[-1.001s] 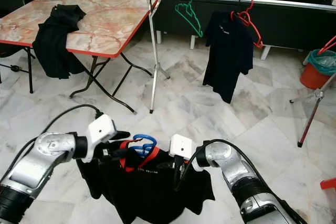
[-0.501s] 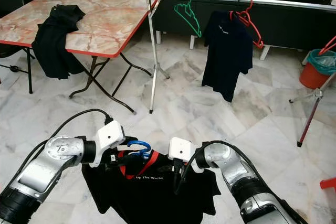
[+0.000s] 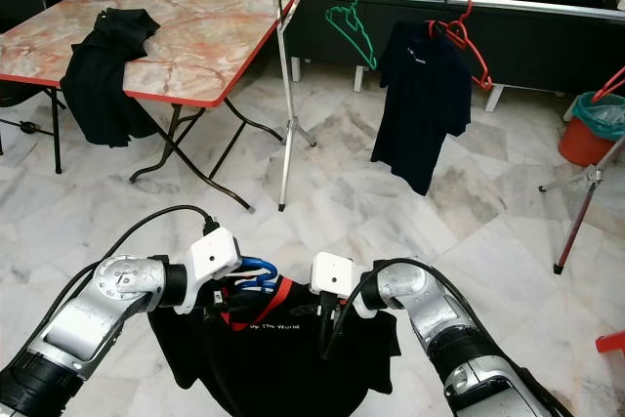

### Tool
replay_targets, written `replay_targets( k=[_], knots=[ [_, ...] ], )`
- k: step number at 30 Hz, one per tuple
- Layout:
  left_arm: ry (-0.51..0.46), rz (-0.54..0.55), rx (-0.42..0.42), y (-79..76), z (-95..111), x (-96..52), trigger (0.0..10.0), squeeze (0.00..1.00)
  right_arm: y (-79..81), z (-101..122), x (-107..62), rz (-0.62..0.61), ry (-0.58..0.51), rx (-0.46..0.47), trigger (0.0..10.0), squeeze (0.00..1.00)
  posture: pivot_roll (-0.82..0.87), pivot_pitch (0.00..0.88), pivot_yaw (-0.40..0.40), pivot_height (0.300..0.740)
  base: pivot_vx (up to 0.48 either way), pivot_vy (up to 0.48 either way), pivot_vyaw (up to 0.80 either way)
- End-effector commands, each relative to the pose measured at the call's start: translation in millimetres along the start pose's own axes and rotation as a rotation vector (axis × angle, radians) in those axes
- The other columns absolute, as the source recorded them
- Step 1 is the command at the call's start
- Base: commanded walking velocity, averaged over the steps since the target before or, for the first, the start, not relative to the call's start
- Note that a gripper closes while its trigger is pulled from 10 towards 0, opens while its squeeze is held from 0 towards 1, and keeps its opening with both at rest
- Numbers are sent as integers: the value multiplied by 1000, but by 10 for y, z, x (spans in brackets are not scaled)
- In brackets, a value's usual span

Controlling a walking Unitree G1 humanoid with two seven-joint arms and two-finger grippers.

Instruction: Hang hanger

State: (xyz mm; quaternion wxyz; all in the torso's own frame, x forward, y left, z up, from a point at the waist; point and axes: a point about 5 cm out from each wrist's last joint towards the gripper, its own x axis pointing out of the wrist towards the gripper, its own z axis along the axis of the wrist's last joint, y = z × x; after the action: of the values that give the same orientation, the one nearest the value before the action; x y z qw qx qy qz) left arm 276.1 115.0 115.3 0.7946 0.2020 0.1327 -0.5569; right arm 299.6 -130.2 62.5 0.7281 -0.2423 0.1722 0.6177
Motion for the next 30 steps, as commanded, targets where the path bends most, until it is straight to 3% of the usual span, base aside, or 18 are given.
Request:
replay_targets(
  k=[1,4,5,6,30],
  knots=[
    [13,2,26,5,20,24,4118,0,-81,170,1,-18,-45,-60,10000,0,74,57,8,740,0,0,0],
    [15,-2,24,-2,19,35,3569,0,-81,173,3,-17,-48,-60,10000,0,74,57,8,740,0,0,0],
    [15,-3,24,-3,19,36,2157,0,-81,173,3,-17,-48,-60,10000,0,74,57,8,740,0,0,0],
    [14,-3,25,-3,21,37,0,0,-82,173,3,-18,-47,-60,10000,0,74,57,8,740,0,0,0],
    [48,-22,28,-13,-28,14,0,0,-83,143,2,-36,-44,-46,10000,0,74,55,9,740,0,0,0]
  ],
)
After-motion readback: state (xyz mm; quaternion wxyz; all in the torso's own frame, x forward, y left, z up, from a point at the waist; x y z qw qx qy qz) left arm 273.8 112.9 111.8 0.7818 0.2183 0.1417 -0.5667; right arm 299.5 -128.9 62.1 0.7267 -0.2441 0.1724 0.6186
